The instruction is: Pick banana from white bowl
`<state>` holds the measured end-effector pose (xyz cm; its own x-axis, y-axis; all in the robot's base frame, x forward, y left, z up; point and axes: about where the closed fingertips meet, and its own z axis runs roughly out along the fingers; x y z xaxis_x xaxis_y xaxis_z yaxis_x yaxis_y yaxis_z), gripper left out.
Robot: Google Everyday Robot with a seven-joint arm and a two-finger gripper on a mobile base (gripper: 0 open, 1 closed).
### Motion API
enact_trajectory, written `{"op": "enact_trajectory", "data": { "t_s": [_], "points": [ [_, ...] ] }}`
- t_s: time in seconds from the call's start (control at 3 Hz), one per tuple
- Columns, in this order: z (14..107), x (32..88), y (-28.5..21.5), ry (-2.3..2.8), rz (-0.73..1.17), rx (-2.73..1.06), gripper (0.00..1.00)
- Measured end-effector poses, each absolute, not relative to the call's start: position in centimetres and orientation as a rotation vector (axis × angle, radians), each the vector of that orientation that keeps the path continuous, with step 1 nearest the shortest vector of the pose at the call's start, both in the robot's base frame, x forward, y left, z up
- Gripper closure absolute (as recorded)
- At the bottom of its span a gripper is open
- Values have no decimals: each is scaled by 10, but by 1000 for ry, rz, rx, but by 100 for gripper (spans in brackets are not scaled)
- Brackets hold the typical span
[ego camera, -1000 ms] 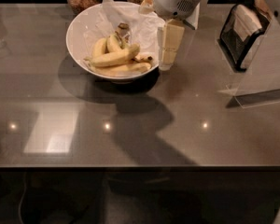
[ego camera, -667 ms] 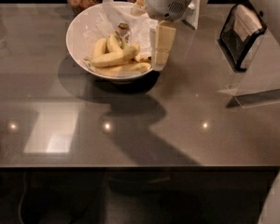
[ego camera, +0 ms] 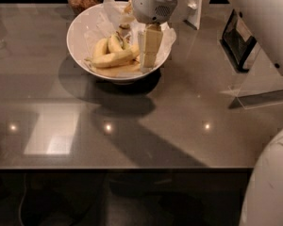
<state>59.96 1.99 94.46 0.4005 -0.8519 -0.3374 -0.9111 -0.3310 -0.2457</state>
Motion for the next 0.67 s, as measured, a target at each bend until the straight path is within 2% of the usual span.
{"op": "enact_trajectory", "data": {
  "t_s": [0.33,0.67],
  "points": [
    [938,605,28,1510,235,-2280,10],
    [933,613,34,1509,250,-2283,18]
  ]
}}
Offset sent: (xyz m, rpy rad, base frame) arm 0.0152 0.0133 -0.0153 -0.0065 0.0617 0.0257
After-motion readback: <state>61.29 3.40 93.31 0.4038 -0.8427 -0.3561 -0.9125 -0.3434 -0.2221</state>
